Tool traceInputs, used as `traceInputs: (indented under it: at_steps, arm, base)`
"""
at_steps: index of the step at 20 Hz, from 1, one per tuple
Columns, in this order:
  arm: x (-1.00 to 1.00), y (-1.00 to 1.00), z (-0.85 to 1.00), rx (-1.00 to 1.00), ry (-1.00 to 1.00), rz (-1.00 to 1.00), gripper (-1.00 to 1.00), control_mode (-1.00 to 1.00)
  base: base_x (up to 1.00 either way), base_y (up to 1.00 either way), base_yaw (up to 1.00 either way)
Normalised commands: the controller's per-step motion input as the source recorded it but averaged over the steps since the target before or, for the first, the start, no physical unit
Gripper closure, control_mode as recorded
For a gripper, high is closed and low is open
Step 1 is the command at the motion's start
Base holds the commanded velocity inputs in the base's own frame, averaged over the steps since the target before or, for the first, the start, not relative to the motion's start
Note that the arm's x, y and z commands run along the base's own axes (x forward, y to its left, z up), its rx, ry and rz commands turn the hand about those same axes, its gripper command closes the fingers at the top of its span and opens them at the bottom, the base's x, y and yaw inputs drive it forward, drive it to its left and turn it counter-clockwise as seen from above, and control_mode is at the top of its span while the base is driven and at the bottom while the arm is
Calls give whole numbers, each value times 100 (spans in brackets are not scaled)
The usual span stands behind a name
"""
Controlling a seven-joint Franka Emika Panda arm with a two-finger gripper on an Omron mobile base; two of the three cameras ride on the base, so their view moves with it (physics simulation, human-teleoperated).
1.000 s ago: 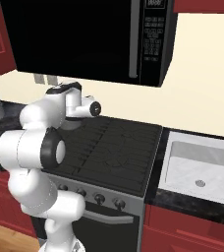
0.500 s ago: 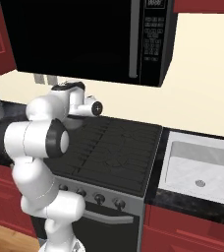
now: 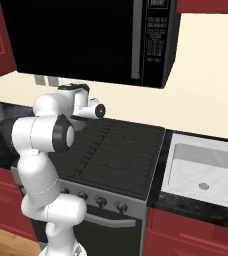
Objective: Pick the kettle from the cabinet and place it on a stove burner. Then pick the pot from the counter and place it on another stove burner. Finally, turn both burners on.
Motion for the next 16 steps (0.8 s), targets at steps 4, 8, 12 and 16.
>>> traceInputs:
  at_steps: [4, 8, 12, 16]
  arm:
    - [25, 2, -15, 0, 0, 1, 100, -100]
    - [28, 8, -12, 0, 0, 0, 100, -100]
    - [26, 8, -11, 0, 0, 0, 100, -100]
    - [23, 5, -11, 0, 0, 0, 100, -100]
  base:
    - [0, 0, 0]
    - [0, 0, 0]
    - [0, 0, 0]
    - [0, 0, 0]
